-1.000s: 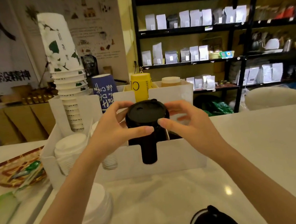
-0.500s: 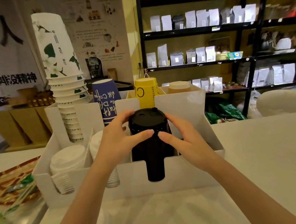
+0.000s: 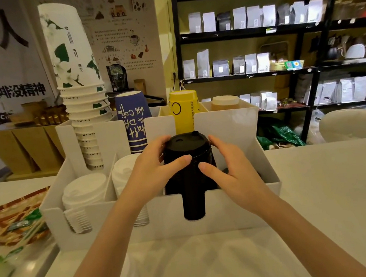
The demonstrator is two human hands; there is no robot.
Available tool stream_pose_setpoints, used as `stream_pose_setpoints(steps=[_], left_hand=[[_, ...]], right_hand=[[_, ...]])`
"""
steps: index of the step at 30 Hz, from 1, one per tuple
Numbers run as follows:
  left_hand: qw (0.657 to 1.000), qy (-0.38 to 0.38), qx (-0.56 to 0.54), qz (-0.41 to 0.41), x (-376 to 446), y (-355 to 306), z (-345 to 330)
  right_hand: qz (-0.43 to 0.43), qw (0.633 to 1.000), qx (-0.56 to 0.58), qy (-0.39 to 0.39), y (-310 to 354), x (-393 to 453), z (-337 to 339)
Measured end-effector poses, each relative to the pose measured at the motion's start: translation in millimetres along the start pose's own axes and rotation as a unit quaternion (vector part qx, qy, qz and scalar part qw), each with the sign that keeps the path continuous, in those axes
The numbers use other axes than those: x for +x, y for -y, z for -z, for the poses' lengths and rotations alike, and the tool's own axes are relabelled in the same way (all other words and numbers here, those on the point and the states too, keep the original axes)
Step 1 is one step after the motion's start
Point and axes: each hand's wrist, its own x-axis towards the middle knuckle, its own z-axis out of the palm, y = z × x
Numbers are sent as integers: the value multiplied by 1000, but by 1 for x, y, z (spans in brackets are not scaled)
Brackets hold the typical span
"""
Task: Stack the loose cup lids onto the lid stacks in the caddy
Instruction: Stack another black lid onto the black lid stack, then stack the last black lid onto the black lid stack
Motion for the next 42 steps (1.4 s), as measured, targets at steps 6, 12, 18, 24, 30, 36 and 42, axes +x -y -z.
stream_pose_setpoints(steps=[6, 12, 18, 24, 30, 36, 42], left_hand=[[999, -28, 20, -20, -1, 0, -2], [989, -94, 97, -67, -4, -4, -9], [997, -53, 22, -43, -4, -6, -11], [999, -30, -2, 11, -3, -3, -9], [1000, -21, 10, 2, -2, -2, -10], [1000, -8, 12, 2, -3, -2, -10], [993, -32, 105, -39, -6, -8, -12]], right_hand=[[41, 996, -80, 16, -2, -1, -3], [24, 997, -54, 43, -4, 2, 1], [37, 998, -46, -4, -2, 0, 5], [66, 992, -111, -12, 0, -3, -2], [70, 988, -139, -22, -1, -4, -4], [46, 990, -133, 21, 0, -11, -1], [-37, 996, -62, 46, 3, -46, 23]])
